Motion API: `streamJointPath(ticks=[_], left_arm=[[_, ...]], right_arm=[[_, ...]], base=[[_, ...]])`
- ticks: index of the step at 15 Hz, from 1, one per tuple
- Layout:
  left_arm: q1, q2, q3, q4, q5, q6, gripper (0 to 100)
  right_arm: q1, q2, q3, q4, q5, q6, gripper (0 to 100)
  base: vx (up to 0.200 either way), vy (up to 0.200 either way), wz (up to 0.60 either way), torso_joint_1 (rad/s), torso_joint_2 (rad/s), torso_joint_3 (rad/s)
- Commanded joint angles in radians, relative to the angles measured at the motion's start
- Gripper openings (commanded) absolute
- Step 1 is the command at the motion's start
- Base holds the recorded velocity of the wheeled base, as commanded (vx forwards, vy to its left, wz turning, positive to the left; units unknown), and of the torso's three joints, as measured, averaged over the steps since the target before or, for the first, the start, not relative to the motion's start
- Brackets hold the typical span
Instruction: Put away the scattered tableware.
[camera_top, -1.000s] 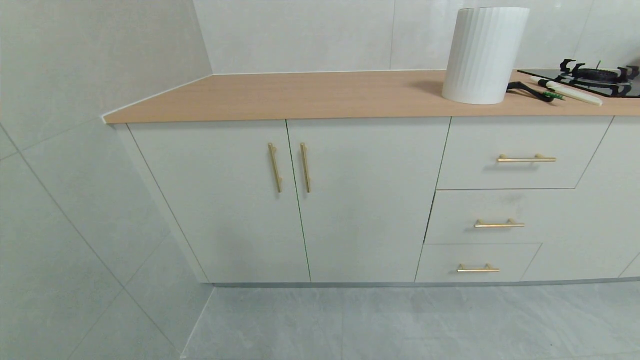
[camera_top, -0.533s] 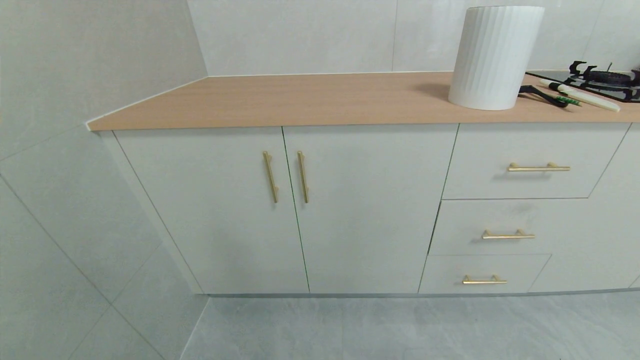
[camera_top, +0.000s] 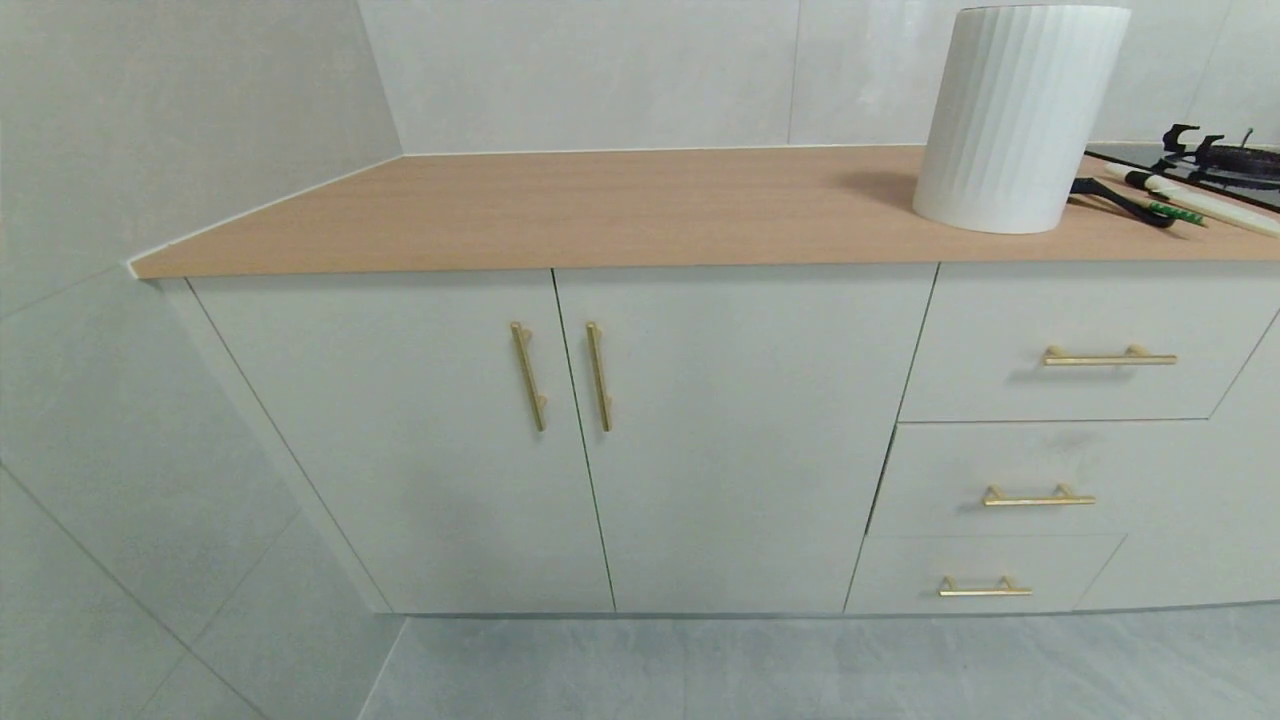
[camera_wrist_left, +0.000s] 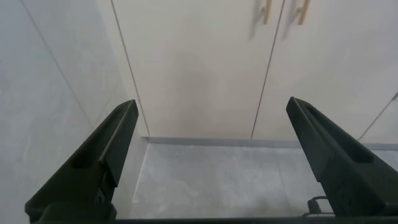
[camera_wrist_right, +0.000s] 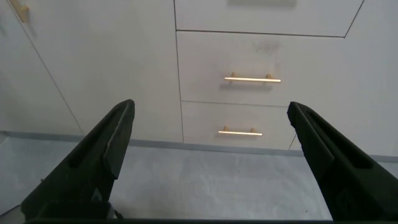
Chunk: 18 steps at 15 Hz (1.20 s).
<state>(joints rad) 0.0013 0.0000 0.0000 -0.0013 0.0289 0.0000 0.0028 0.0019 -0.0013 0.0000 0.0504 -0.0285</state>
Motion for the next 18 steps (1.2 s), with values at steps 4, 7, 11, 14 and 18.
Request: streamJointPath(ticks=[4, 7, 11, 14, 18], left_arm=[[0.000, 0.000, 0.000, 0.000, 0.000, 0.000, 100], [0.000, 0.000, 0.000, 0.000, 0.000, 0.000, 100], [0.000, 0.000, 0.000, 0.000, 0.000, 0.000, 100], [0.000, 0.000, 0.000, 0.000, 0.000, -0.002, 100], [0.000, 0.000, 0.000, 0.000, 0.000, -0.002, 100]], right_arm=[[0.000, 0.000, 0.001, 0.000, 0.000, -0.001, 100], [0.000, 0.000, 0.000, 0.000, 0.000, -0.001, 100], [0.000, 0.000, 0.001, -0.002, 0.000, 0.001, 100], [0.000, 0.000, 0.001, 0.000, 0.000, -0.001, 100], [0.000, 0.000, 0.001, -0.002, 0.000, -0.002, 100]], base=[[0.000, -0.200, 0.00, 0.006, 0.00, -0.001], [0.000, -0.200, 0.00, 0.005, 0.01, 0.001], [0.000, -0.200, 0.00, 0.005, 0.00, 0.001], [0.000, -0.067, 0.00, 0.001, 0.00, 0.002], [0.000, 0.000, 0.00, 0.000, 0.00, 0.000]])
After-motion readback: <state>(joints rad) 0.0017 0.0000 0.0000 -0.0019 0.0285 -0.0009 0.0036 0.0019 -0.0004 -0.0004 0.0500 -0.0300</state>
